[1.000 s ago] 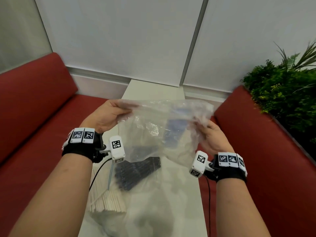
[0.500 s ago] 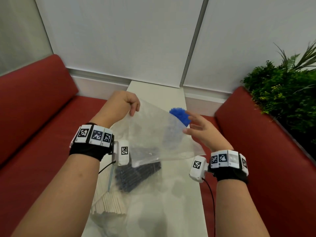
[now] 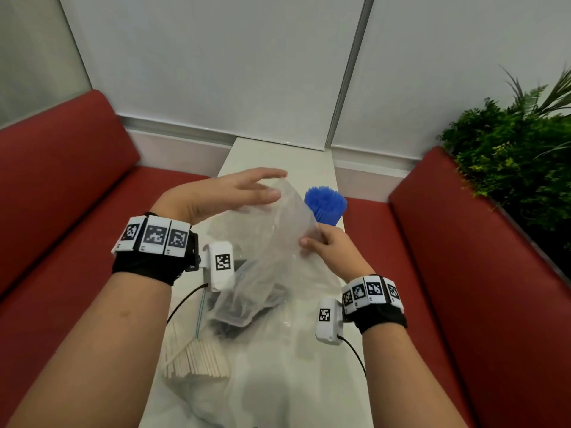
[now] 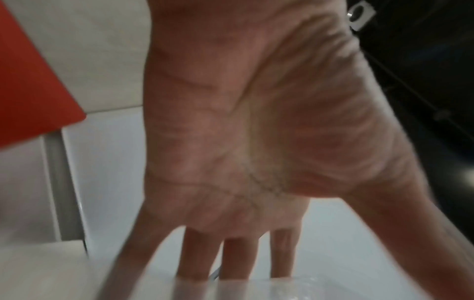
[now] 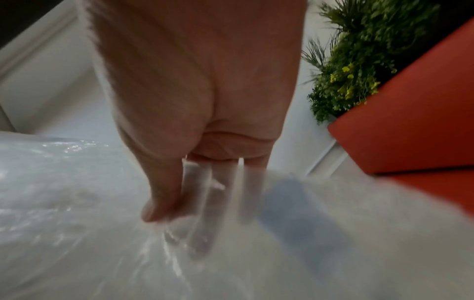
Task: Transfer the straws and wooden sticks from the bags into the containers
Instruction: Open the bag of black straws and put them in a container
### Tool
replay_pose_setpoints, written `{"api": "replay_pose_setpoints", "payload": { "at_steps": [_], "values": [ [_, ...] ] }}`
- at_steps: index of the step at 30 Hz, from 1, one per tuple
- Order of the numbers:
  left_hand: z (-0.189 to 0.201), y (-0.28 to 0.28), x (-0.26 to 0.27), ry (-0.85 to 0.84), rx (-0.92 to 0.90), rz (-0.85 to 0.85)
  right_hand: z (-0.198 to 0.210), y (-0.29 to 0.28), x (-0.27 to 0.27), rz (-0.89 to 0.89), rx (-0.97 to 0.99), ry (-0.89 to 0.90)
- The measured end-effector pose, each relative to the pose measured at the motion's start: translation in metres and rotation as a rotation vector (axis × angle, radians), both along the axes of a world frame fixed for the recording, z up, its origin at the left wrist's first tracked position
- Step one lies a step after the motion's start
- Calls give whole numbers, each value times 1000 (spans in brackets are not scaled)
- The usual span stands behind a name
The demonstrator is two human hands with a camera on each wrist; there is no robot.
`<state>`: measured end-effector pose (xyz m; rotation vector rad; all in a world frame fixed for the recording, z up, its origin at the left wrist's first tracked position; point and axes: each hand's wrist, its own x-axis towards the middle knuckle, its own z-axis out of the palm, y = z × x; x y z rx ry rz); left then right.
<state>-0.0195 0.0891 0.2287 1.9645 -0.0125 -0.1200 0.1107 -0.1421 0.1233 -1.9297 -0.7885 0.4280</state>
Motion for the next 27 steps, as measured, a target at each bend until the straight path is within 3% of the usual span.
{"api": "replay_pose_setpoints", "payload": {
  "at_steps": [2, 4, 8, 13, 18, 20, 22, 25, 27],
  "values": [
    [-7, -1, 1, 154, 69, -53, -7, -5, 2, -42, -19, -23],
    [-16, -12, 8, 199, 89, -100, -12, -7, 4, -80, -9, -13],
    [-24, -29, 28, 61, 266, -22, -16, -24, 3, -147, 22, -1],
    [-39, -34, 54, 44, 383, 83, -34, -59, 0, -77, -120, 183],
    [-59, -89, 83, -239, 689, 302, -61, -89, 7, -201, -72, 359],
    [-65, -116, 88, -331, 740, 202, -80, -101, 10, -312, -111, 340],
    [-69, -141, 90, -331, 673, -41, -102, -111, 11, -387, -181, 356],
    [-85, -173, 88, -165, 478, -344, -136, -122, 9, -401, -295, 409],
    [-109, -191, 90, -63, 624, -480, -155, -126, 6, -425, -337, 467]
  ]
}}
